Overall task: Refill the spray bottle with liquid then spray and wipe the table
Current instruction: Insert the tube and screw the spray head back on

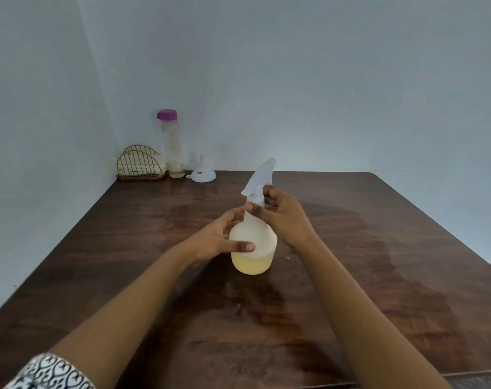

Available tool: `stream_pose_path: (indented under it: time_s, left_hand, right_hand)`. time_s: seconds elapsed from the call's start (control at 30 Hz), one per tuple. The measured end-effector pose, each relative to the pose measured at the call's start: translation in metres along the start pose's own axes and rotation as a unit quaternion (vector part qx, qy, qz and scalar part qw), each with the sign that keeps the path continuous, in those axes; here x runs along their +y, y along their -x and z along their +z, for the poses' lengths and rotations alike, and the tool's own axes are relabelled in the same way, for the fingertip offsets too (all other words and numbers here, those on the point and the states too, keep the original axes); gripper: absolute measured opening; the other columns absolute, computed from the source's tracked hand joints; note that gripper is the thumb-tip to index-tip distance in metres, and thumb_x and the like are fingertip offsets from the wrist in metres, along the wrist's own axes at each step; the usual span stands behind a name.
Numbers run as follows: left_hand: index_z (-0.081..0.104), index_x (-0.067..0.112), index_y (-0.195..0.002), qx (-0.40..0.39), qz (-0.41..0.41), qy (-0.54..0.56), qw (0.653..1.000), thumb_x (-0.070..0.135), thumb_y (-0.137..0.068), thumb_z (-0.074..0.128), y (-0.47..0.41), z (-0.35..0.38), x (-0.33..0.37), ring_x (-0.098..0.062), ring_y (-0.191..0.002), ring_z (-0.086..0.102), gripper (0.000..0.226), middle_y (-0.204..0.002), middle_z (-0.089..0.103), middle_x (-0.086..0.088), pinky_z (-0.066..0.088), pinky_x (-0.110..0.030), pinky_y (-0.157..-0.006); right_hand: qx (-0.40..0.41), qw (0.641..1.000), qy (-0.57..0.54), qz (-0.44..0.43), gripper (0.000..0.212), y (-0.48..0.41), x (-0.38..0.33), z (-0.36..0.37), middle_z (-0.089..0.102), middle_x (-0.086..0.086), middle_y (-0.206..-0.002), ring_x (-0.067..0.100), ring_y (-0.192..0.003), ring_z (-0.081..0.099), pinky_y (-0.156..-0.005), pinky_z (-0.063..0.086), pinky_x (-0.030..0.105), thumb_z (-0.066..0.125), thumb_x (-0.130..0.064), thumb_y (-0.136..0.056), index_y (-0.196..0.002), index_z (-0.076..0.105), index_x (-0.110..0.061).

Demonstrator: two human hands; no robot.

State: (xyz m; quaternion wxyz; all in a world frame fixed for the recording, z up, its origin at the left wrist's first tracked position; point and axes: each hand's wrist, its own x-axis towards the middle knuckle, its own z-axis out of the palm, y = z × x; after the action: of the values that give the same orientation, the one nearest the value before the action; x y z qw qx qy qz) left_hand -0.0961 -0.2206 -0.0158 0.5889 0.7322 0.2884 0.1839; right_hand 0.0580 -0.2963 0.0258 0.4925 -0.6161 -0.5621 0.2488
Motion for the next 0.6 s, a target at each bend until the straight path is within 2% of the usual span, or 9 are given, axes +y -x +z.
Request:
stream_pose_path:
  time_s: [0.07,0.13,0.2,0.3,0.37,0.4,0.47,0.53,0.6]
  left_hand:
    - [0.045,0.026,-0.132,-0.017,0.004,0.004,1.000,0.015,-0.074,0.078,-0.003,0.000,-0.003,-0.012,-0.115,0.060,0.067,-0.126,0.061,0.004,0.049,-0.030,-0.098]
    - [0.050,0.025,-0.129,0.018,0.016,0.027,0.999,0.019,-0.071,0.082,-0.005,0.005,-0.011,-0.015,-0.112,0.062,0.067,-0.122,0.065,0.001,0.051,-0.035,-0.096]
    - [0.050,0.024,-0.130,0.060,0.028,0.034,0.997,0.028,-0.063,0.086,-0.004,0.011,-0.018,-0.017,-0.112,0.063,0.076,-0.121,0.066,0.001,0.052,-0.038,-0.095]
    - [0.050,0.023,-0.131,0.105,0.060,0.003,0.993,0.045,-0.054,0.084,-0.002,0.020,-0.023,-0.013,-0.108,0.063,0.087,-0.121,0.064,0.003,0.054,-0.032,-0.088]
    - [0.049,0.024,-0.133,0.121,0.062,-0.015,0.991,0.049,-0.051,0.083,-0.001,0.022,-0.025,-0.011,-0.109,0.061,0.092,-0.124,0.061,0.005,0.054,-0.028,-0.087]
    - [0.048,0.024,-0.134,0.118,0.060,-0.011,0.991,0.050,-0.051,0.084,-0.001,0.022,-0.025,-0.011,-0.110,0.061,0.094,-0.124,0.061,0.005,0.054,-0.030,-0.088]
    - [0.045,0.026,-0.137,0.101,0.040,-0.010,0.994,0.049,-0.053,0.086,-0.001,0.018,-0.025,-0.014,-0.112,0.061,0.096,-0.125,0.061,0.005,0.053,-0.035,-0.093]
    - [0.044,0.027,-0.137,0.080,0.028,-0.018,0.996,0.043,-0.058,0.087,0.000,0.015,-0.020,-0.015,-0.113,0.059,0.092,-0.124,0.060,0.006,0.052,-0.033,-0.093]
    - [0.045,0.029,-0.134,0.074,0.028,-0.011,0.997,0.037,-0.062,0.086,0.000,0.016,-0.017,-0.014,-0.112,0.058,0.082,-0.123,0.060,0.007,0.052,-0.029,-0.091]
  right_hand:
    - [-0.017,1.000,0.007,0.001,0.038,-0.002,0.001,-0.002,0.064,-0.005,-0.116,0.013,-0.109,0.059,-0.093,0.049,0.032,0.067,-0.035,-0.084,-0.118,0.060,-0.020]
    - [0.014,0.999,0.038,0.006,0.044,-0.003,0.001,0.000,0.065,-0.003,-0.120,0.014,-0.109,0.060,-0.090,0.050,0.028,0.067,-0.038,-0.083,-0.121,0.060,-0.017]
    - [0.080,0.994,0.080,-0.002,0.053,0.000,0.001,0.009,0.066,0.000,-0.121,0.013,-0.107,0.063,-0.089,0.052,0.028,0.065,-0.044,-0.082,-0.127,0.059,-0.015]
    - [0.209,0.967,0.147,-0.016,0.053,0.013,-0.001,0.031,0.070,-0.001,-0.113,0.013,-0.099,0.065,-0.086,0.053,0.032,0.061,-0.050,-0.084,-0.127,0.058,-0.020]
    - [0.243,0.957,0.158,-0.010,0.056,0.017,-0.003,0.036,0.068,-0.003,-0.116,0.013,-0.103,0.064,-0.088,0.051,0.030,0.061,-0.053,-0.083,-0.129,0.057,-0.022]
    - [0.220,0.966,0.138,-0.001,0.055,0.015,-0.003,0.032,0.068,-0.003,-0.118,0.013,-0.104,0.063,-0.089,0.051,0.031,0.062,-0.052,-0.082,-0.128,0.058,-0.022]
    - [0.085,0.996,0.015,0.027,0.049,0.006,-0.001,0.014,0.068,0.001,-0.115,0.015,-0.103,0.064,-0.091,0.052,0.037,0.066,-0.046,-0.081,-0.121,0.061,-0.018]
    - [-0.085,0.990,-0.108,0.041,0.039,0.000,-0.001,-0.006,0.067,0.002,-0.112,0.012,-0.099,0.065,-0.088,0.054,0.032,0.062,-0.038,-0.086,-0.119,0.060,-0.016]
    - [-0.168,0.980,-0.106,0.022,0.035,-0.005,0.002,-0.017,0.064,-0.002,-0.115,0.005,-0.101,0.063,-0.086,0.053,0.024,0.054,-0.036,-0.091,-0.122,0.058,-0.018]
